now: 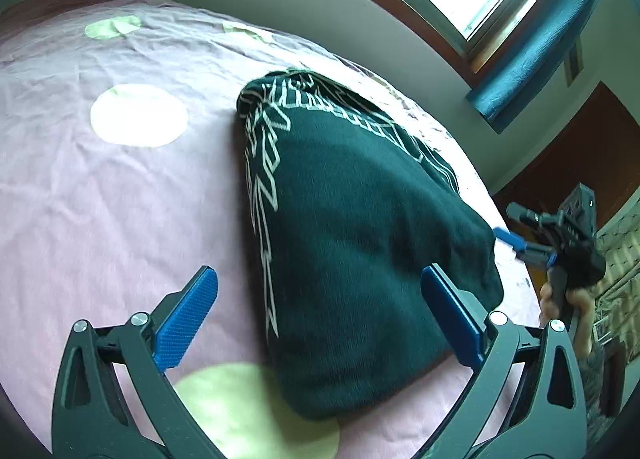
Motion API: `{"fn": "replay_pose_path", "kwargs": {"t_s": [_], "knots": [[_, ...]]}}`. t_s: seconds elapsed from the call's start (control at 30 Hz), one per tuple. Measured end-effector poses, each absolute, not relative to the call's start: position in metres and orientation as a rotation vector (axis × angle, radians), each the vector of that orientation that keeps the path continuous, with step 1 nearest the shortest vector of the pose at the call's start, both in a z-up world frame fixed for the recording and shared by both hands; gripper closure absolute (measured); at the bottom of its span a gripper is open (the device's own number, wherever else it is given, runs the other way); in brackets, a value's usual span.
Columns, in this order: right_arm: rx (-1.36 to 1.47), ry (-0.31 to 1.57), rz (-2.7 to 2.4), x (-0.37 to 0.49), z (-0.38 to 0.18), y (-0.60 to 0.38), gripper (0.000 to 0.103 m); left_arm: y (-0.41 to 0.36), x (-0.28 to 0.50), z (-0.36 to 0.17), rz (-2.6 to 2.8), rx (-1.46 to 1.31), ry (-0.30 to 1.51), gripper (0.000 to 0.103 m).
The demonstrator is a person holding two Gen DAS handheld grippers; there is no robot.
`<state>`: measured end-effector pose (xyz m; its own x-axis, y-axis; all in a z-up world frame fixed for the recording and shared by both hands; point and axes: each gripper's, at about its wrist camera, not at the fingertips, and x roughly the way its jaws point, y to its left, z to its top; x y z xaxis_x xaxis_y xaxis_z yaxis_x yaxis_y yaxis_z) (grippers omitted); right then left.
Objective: Fold small clothes
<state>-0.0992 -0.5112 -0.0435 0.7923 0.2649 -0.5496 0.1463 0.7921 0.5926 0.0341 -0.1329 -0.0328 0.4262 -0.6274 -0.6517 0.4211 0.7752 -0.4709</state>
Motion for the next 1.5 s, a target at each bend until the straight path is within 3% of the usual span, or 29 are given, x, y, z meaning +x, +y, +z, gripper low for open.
{"fn": "replay_pose_path", "kwargs": {"t_s": [0.33,0.7,0.97,1.03,1.1,1.17,1.3,1.5], "knots": [[0.902,0.745,0.273,-0.094,-0.105,-0.504,0.026,-0.143,0.05,-0.056,-0.782,-0.357,1.034,0.002],[1.018,0.765,0.458,-0.018,-0.118,-0.527,0.021,-0.158,0.112,-0.074,-0.915,-0.352,1.131,0.002],[0.903,0.834,0.541,0.013,-0.107,-0.492,0.016,-0.153,0.121,-0.079,-1.002,-0.362,1.141,0.002],[0.9,0.838,0.531,0.014,-0.109,-0.491,0.021,-0.154,0.122,-0.08,-1.006,-0.362,1.141,0.002],[0.867,0.844,0.512,0.012,-0.108,-0.489,0.043,-0.154,0.12,-0.077,-1.001,-0.362,1.137,0.005],[0.862,0.84,0.501,0.008,-0.111,-0.489,0.05,-0.157,0.118,-0.073,-0.974,-0.335,1.132,0.012],[0.853,0.795,0.508,0.002,-0.107,-0.484,0.058,-0.157,0.111,-0.06,-0.936,-0.284,1.095,0.024],[0.815,0.738,0.515,-0.004,-0.093,-0.475,0.062,-0.153,0.102,-0.041,-0.905,-0.229,1.041,0.031]]}}
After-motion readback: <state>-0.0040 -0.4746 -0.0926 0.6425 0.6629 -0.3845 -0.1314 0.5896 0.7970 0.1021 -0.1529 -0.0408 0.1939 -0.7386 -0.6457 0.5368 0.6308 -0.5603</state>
